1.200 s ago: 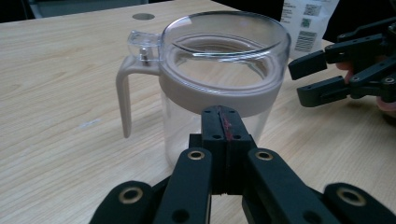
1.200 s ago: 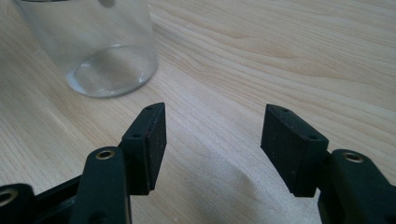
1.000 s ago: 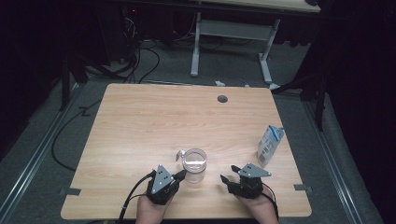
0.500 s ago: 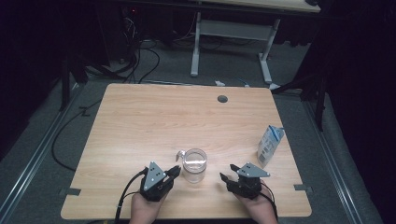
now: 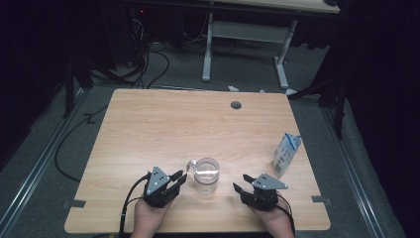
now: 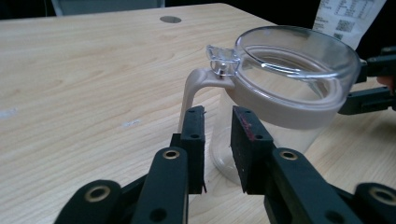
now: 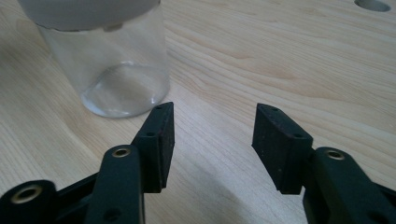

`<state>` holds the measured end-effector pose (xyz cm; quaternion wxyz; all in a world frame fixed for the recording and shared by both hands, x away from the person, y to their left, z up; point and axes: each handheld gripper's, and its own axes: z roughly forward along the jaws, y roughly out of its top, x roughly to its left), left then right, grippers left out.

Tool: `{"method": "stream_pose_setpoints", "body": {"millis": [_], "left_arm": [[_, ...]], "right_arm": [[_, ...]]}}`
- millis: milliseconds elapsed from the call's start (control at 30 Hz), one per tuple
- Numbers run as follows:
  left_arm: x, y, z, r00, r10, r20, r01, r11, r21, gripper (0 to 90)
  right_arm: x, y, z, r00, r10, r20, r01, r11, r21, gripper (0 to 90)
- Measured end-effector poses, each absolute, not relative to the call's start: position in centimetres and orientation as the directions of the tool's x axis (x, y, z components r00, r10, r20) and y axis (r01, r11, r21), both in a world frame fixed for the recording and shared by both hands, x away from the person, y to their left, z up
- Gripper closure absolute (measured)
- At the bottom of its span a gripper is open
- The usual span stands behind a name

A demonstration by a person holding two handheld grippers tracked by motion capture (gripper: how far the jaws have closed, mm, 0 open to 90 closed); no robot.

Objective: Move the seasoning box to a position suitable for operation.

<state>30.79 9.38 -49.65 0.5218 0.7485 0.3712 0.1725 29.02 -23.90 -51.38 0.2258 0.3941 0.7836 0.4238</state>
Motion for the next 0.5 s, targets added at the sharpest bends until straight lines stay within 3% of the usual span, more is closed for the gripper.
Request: {"method": "stream_pose_setpoints", "body": {"millis": [500], "left_arm": [[32.2, 9.1, -48.1, 0.625, 0.766, -0.146, 0.374, -0.130, 0.918, 78.7]], "right_arm": [[29.5, -21.9, -49.6, -0.612, 0.791, -0.010, 0.402, 0.322, 0.857, 60.3]]}}
